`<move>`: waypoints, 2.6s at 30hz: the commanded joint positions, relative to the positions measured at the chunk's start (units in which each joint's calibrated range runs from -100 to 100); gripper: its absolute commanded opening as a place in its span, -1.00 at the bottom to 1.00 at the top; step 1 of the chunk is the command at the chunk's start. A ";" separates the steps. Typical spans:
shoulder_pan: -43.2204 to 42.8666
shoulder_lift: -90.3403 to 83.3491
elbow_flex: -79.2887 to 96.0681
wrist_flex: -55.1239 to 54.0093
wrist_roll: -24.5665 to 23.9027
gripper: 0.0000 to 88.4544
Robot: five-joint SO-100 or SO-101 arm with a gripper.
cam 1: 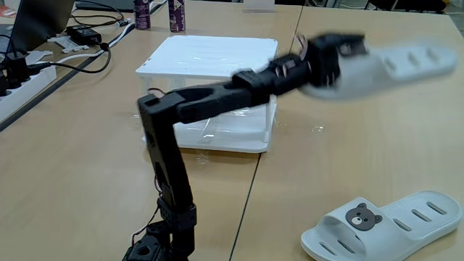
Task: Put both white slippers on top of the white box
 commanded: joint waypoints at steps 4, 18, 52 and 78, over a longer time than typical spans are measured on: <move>0.41 -18.55 -14.51 9.97 0.42 -0.98; -44.66 -18.13 -4.77 9.97 0.42 -0.98; -51.32 44.30 -69.36 9.97 0.42 -0.98; -50.83 44.64 -55.46 9.71 0.42 -0.97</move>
